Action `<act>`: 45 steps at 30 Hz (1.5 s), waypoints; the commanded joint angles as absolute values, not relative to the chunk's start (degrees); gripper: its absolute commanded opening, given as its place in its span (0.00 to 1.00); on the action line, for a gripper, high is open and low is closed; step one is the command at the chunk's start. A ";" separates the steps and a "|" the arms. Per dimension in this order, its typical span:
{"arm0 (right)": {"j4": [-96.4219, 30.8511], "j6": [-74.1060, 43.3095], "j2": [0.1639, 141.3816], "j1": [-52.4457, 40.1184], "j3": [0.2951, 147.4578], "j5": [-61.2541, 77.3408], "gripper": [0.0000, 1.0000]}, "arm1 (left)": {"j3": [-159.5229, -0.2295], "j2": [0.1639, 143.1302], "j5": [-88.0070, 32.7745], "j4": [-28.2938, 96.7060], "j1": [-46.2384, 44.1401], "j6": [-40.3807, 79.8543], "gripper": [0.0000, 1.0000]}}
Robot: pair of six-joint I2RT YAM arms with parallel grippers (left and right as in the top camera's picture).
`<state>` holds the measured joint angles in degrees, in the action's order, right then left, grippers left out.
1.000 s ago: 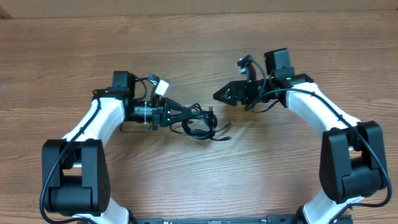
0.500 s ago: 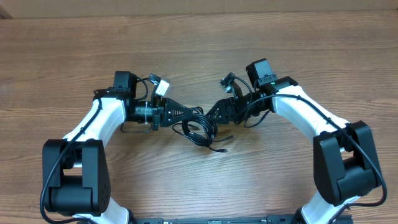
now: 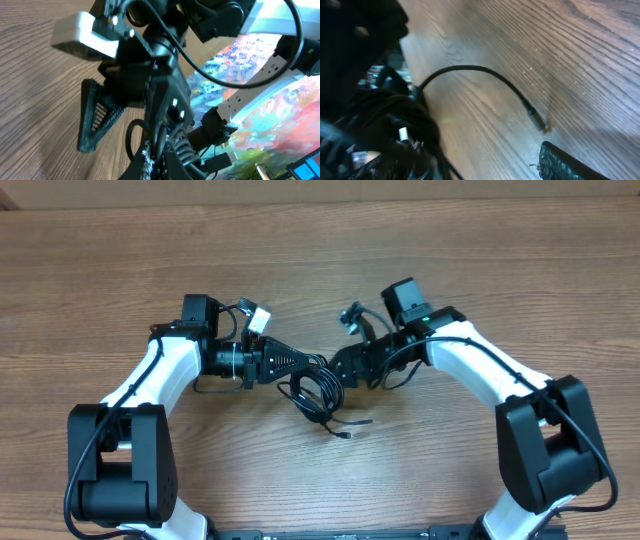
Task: Untangle cables
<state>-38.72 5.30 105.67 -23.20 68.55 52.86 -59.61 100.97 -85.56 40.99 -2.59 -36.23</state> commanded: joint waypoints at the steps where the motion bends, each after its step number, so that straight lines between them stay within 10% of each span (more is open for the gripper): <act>1: -37.65 1.67 106.02 -25.04 68.60 44.29 0.78 | -60.16 101.03 -88.16 41.36 -2.66 -37.93 0.04; 21: -41.30 -25.17 106.02 -25.10 68.58 -10.44 0.73 | -60.16 101.03 -87.68 41.78 -2.66 -37.71 0.04; 45: -36.29 -25.12 106.02 -21.98 68.58 10.15 0.82 | -60.16 101.06 -27.77 25.32 -12.99 12.40 0.57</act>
